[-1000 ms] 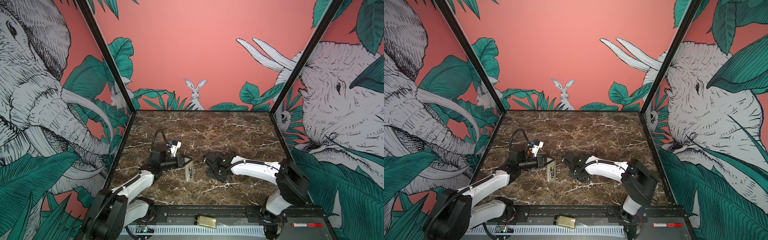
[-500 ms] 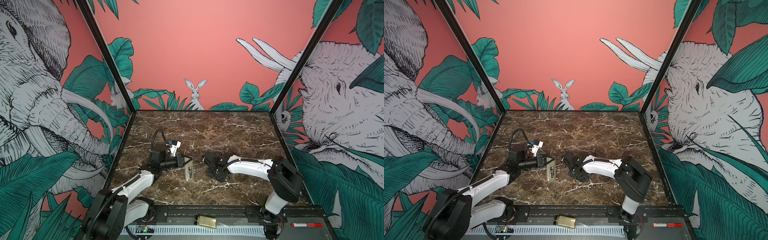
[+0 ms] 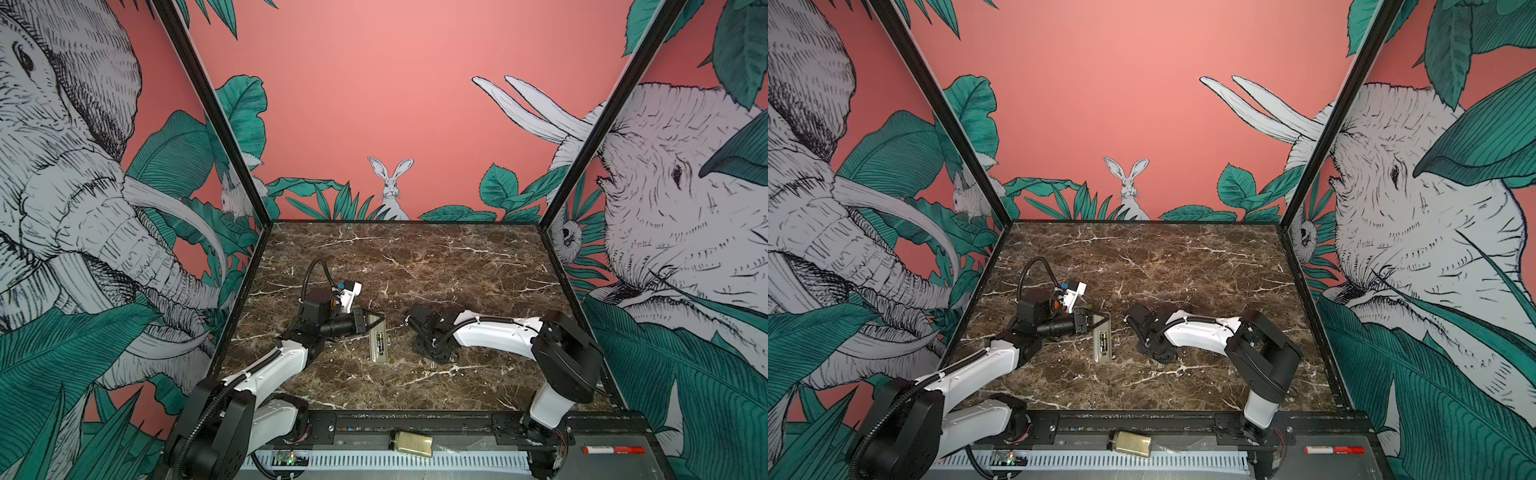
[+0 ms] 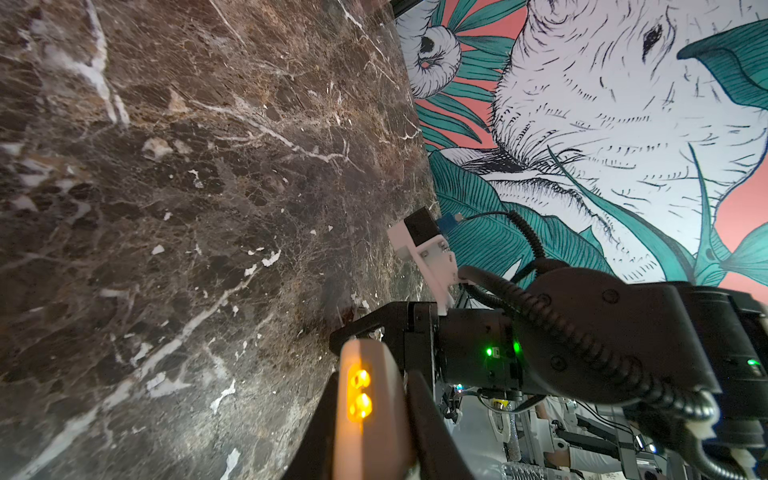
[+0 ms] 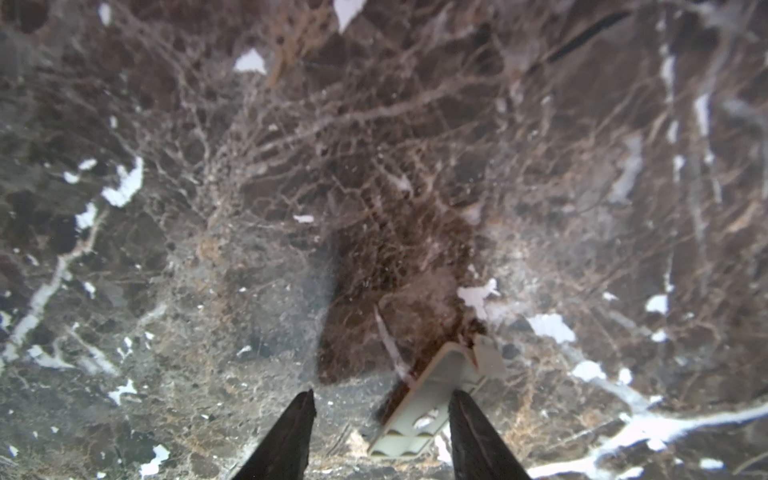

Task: Load the batteries into the remote control
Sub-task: 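Move the right gripper over the grey battery cover on the table, then lower the right gripper and close it on the grey battery cover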

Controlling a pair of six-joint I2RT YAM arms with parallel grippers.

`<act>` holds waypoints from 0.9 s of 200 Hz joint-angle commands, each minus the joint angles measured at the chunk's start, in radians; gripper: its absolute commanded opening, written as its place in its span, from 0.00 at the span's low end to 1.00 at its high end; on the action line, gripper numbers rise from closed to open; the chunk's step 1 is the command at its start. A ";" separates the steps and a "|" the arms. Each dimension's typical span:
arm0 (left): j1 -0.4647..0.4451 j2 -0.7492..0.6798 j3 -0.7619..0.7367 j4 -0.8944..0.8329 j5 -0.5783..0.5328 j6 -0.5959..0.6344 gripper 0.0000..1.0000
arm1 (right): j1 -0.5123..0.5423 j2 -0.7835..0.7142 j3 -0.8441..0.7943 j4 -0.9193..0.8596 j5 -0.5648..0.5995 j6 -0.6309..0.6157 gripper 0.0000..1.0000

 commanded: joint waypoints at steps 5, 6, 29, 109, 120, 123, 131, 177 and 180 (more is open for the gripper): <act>0.008 -0.017 -0.012 0.034 0.018 -0.006 0.00 | -0.007 0.011 -0.030 -0.006 0.018 0.114 0.52; 0.008 -0.018 -0.012 0.034 0.018 -0.005 0.00 | -0.007 0.011 -0.029 -0.005 0.017 0.114 0.52; 0.010 -0.018 -0.013 0.034 0.019 -0.005 0.00 | -0.009 0.011 -0.042 0.003 0.014 0.121 0.49; 0.013 -0.017 -0.017 0.045 0.018 -0.011 0.00 | -0.010 -0.005 -0.018 -0.059 0.033 0.085 0.44; 0.013 -0.015 -0.017 0.050 0.019 -0.012 0.00 | -0.011 0.013 0.037 -0.119 0.046 0.035 0.45; 0.014 -0.015 -0.017 0.051 0.018 -0.013 0.00 | -0.011 0.018 0.056 -0.134 0.048 0.022 0.45; 0.013 -0.015 -0.017 0.052 0.019 -0.013 0.00 | -0.013 0.032 0.101 -0.176 0.057 -0.011 0.45; 0.013 -0.019 -0.021 0.054 0.022 -0.017 0.00 | -0.013 0.048 0.166 -0.201 0.075 -0.029 0.44; 0.013 -0.020 -0.021 0.054 0.021 -0.018 0.00 | -0.012 0.048 0.165 -0.202 0.075 -0.028 0.44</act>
